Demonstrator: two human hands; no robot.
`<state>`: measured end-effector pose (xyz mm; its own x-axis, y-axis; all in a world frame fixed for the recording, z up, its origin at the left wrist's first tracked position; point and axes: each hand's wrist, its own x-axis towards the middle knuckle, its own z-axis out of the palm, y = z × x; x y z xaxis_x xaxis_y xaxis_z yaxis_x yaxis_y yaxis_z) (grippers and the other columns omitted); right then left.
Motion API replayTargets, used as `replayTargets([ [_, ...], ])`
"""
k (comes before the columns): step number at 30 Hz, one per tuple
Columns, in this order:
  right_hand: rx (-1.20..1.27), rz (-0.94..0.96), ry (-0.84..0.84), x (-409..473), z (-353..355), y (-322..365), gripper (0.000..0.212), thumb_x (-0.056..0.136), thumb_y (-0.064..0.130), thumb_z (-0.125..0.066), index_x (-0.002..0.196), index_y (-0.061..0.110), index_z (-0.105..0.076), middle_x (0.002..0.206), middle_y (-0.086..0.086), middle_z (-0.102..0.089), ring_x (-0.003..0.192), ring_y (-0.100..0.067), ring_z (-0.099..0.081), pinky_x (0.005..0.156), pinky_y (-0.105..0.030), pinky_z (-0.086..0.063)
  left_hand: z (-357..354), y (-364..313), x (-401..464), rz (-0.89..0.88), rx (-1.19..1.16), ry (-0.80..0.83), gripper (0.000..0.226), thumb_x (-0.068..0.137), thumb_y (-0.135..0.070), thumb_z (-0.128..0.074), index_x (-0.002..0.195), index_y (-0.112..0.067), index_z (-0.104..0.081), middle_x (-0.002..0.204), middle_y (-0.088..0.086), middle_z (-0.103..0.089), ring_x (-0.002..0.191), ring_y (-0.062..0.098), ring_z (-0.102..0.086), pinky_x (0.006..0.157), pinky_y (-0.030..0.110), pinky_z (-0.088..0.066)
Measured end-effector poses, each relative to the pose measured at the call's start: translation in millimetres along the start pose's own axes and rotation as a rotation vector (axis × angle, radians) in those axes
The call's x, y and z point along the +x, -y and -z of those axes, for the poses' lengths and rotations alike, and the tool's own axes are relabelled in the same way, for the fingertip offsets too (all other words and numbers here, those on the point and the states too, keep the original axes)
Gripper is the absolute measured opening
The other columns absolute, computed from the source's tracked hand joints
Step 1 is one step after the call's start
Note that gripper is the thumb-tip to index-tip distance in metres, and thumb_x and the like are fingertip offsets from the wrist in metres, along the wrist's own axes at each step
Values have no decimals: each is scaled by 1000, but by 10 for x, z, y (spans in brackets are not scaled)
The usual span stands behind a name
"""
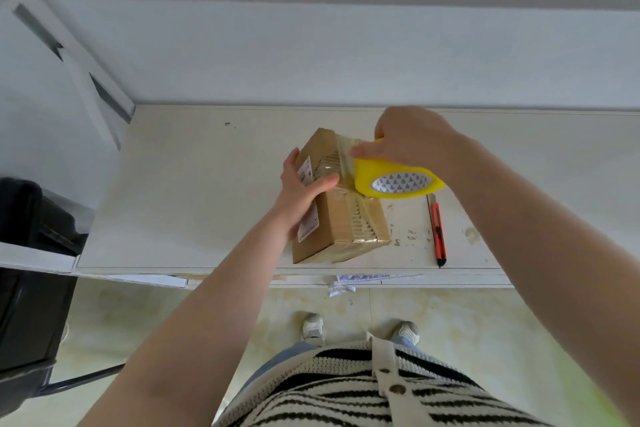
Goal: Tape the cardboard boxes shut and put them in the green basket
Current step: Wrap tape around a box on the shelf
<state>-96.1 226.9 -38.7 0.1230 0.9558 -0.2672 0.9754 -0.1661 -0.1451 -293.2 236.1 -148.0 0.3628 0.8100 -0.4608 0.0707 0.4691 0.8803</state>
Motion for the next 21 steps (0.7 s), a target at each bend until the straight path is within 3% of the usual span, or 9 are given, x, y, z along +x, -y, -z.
replayTargets([
  [2,-33,0,19,7,-2,132,62,80,75,-52,78,13,-62,73,2,-59,74,-20,-57,61,-29,-36,19,26,-23,28,-73,37,101,70,-21,-82,151,-24,-20,145,6,-44,120,21,-59,98,39,-51],
  [4,1,3,26,-5,-16,218,59,86,69,-50,67,13,-54,64,1,-54,63,-17,-53,55,-28,-33,57,26,-37,25,-133,36,70,82,-10,-73,141,-20,-35,131,5,-59,99,11,-70,74,23,-57],
  [7,44,36,53,-7,33,303,55,90,57,-47,56,15,-39,53,1,-38,50,-16,-40,51,-28,-28,42,-29,-49,46,-214,36,41,97,-17,-57,137,-19,-46,110,0,-70,84,7,-72,59,19,-55],
  [8,56,54,75,-1,55,326,54,90,55,-47,56,15,-37,52,1,-35,48,-16,-36,51,-28,-27,12,-53,-62,68,-204,21,41,99,-25,-55,138,-21,-45,115,1,-68,88,10,-72,62,23,-57],
  [11,117,123,157,18,96,348,57,90,56,-52,55,14,-36,51,2,-31,44,-15,-30,48,-27,-26,7,-2,-65,60,9,-61,46,100,-39,-50,143,-25,-40,131,4,-58,112,20,-63,89,37,-54],
  [15,185,135,170,10,98,352,63,78,76,-51,62,16,-58,57,2,-54,52,-14,-50,50,-26,-34,175,71,-84,-12,150,-68,48,102,-45,-39,144,-22,-41,118,-13,-61,99,-4,-59,72,11,-45],
  [19,106,107,132,85,71,324,69,72,84,-49,62,15,-58,58,1,-56,54,-14,-53,50,-27,-34,268,34,-51,17,141,-39,40,103,-39,-43,134,-16,-53,126,5,-65,111,19,-64,89,28,-51],
  [21,-100,88,107,98,26,225,77,69,88,-46,61,12,-56,58,3,-55,54,-14,-53,50,-26,-33,342,39,-62,19,171,-72,41,104,-38,-42,133,-14,-56,127,6,-64,119,23,-60,105,40,-46],
])
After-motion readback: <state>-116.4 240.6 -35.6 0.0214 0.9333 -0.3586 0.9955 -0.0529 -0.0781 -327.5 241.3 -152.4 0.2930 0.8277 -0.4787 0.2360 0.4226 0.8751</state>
